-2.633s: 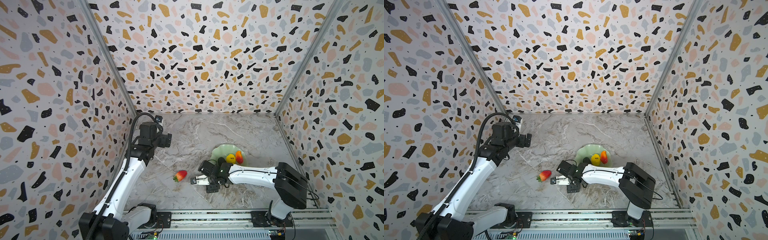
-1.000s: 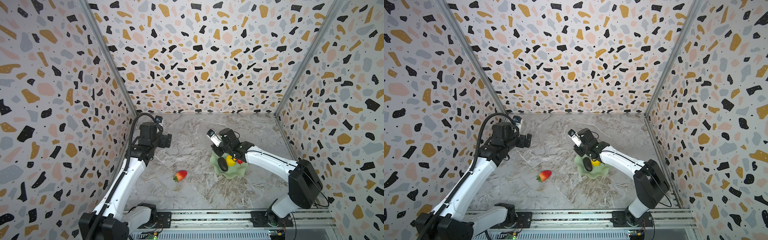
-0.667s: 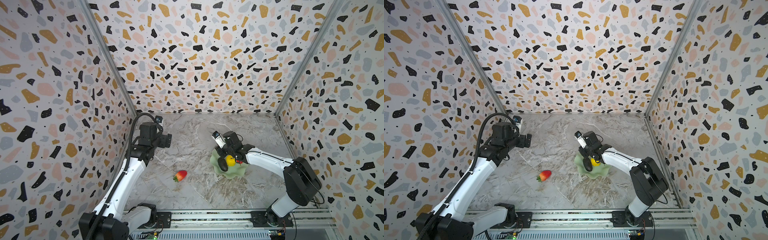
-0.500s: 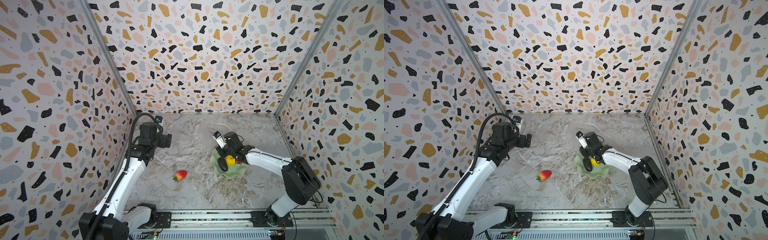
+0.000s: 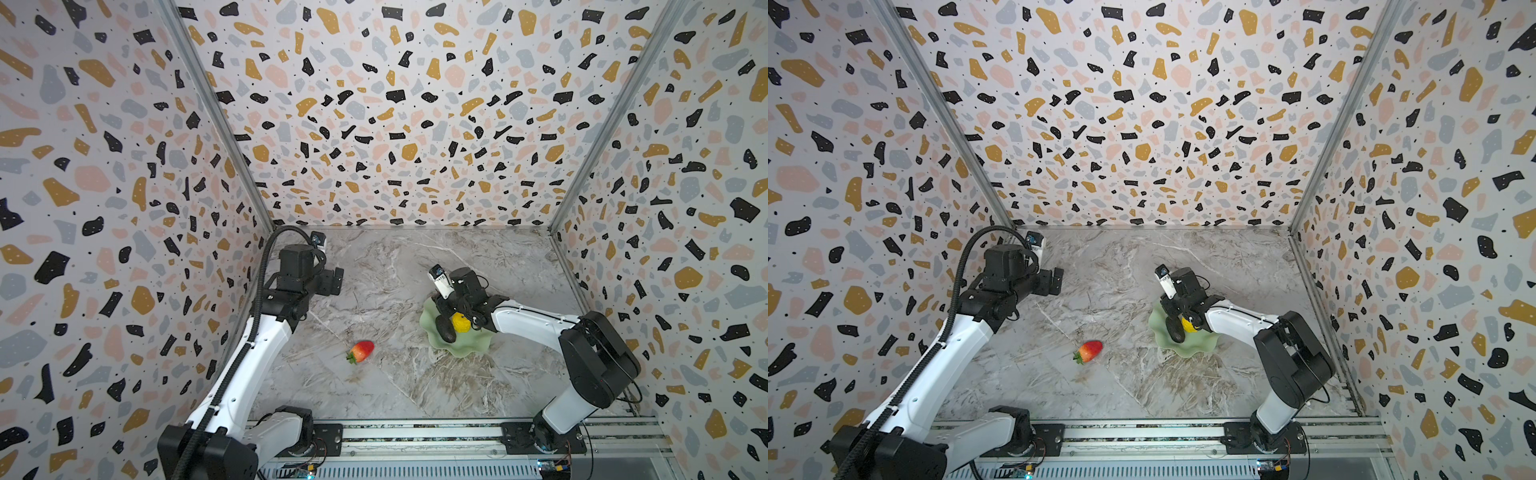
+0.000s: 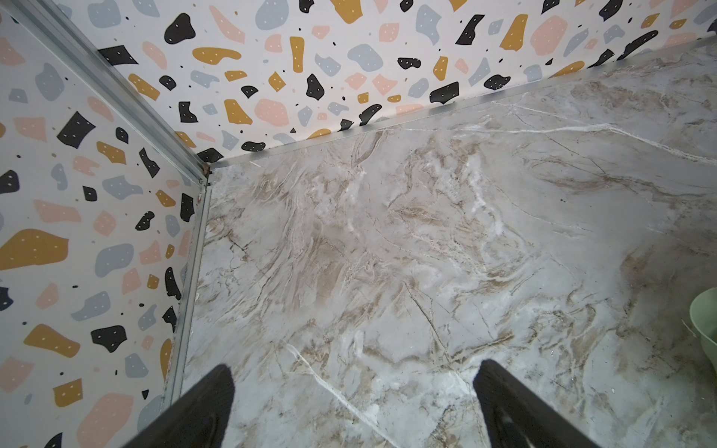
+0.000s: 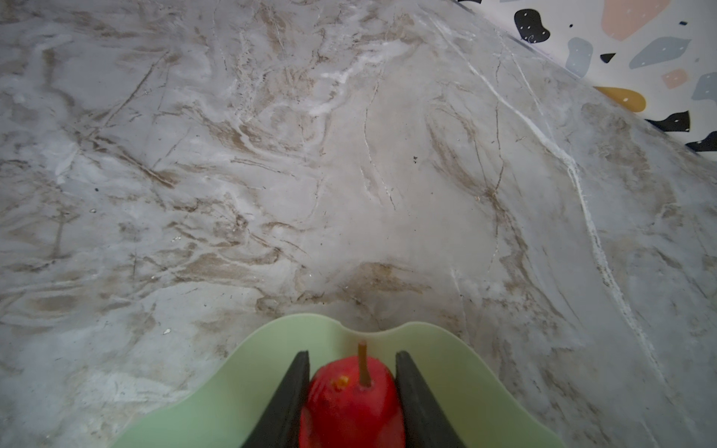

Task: Place and organize the fake fruits in the fruit bowl
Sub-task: 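Move the right gripper to the leafy strawberry and grasp it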

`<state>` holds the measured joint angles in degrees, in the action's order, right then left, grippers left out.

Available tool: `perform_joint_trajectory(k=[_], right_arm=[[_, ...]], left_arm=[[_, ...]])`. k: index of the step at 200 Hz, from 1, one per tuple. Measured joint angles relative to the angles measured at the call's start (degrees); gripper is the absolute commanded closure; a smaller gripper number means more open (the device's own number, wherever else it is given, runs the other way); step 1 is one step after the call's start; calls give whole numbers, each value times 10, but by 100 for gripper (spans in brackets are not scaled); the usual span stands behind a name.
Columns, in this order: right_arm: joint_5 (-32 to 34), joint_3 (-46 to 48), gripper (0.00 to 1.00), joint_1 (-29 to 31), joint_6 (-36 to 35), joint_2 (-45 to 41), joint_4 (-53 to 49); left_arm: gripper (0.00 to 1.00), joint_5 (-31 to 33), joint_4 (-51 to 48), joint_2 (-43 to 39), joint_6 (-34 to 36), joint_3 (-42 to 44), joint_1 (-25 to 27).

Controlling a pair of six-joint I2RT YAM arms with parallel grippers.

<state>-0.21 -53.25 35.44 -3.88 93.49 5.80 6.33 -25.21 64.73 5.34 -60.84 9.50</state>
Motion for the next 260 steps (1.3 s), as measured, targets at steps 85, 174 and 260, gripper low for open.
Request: perform_joint_trajectory(k=[85, 174, 260], right_arm=[[12, -2, 19, 3, -3, -12, -24], [-71, -160, 1, 179, -86, -13, -97], [-148, -224, 0, 288, -231, 163, -168]], left_arm=[[0, 0, 0, 0, 0, 0, 0], [0, 0, 0, 3, 0, 0, 0], [0, 0, 0, 2, 0, 0, 0]])
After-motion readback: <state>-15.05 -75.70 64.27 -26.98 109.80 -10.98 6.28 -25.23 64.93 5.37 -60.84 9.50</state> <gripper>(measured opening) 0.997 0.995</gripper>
